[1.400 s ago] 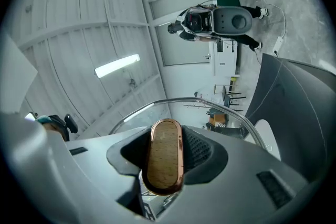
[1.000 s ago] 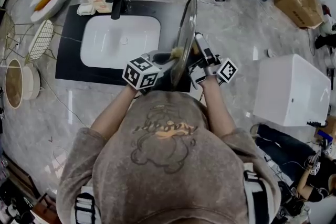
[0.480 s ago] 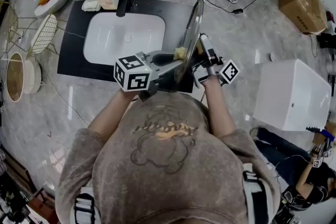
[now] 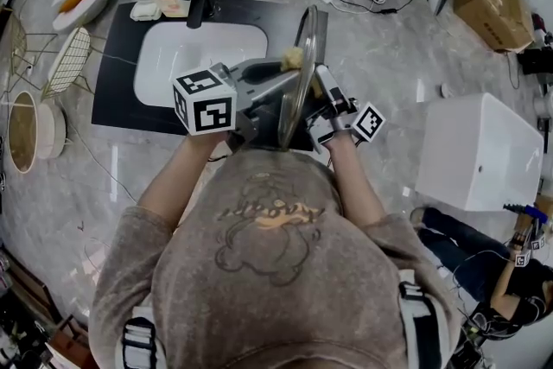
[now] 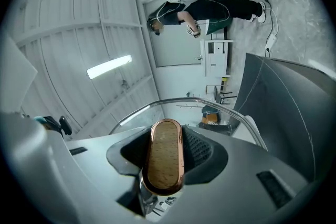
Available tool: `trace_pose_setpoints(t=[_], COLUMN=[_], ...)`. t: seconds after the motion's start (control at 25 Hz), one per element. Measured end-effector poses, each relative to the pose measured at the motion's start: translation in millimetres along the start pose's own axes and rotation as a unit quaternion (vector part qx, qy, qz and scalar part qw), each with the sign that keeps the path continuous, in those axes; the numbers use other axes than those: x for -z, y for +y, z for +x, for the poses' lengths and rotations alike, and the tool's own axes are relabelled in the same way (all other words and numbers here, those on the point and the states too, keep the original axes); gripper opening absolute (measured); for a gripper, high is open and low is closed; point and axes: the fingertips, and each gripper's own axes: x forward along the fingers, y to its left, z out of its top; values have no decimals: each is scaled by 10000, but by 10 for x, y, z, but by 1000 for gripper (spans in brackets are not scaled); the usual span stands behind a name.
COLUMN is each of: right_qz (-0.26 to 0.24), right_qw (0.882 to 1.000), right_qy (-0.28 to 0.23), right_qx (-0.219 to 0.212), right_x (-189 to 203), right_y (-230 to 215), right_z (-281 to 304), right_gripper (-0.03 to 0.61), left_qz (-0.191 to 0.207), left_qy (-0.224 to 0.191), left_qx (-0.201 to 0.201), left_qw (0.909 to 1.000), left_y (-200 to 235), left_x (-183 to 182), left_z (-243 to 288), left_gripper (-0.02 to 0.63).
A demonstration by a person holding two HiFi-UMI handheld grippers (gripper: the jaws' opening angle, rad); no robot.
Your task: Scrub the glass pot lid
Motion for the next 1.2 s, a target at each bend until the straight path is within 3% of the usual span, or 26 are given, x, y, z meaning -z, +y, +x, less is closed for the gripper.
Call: trace_pose_setpoints(t=[0.48,0.72,1.0,1.2], right_qz=[39,75,15,7], right_qw=[9994,9994,9995,9995], right_qy=[286,225,136,27], right_qx=[-163,-262,-285,-302], right_x=[224,231,123,93], right_y=[134,210,248,228], right_z=[30,28,35,29], right_gripper=[172,172,172,172], left_qz=[68,-10,318,342], left_qy=[-264,60,785,1073], left_qx=[-723,-941,-1131,-1095], left_qw=[9970,9955,9900,9876], left_y=[580,875,1087,1089], left_x=[-176,14,435,711], left_z=[108,218,354,335], left_gripper=[74,74,74,74])
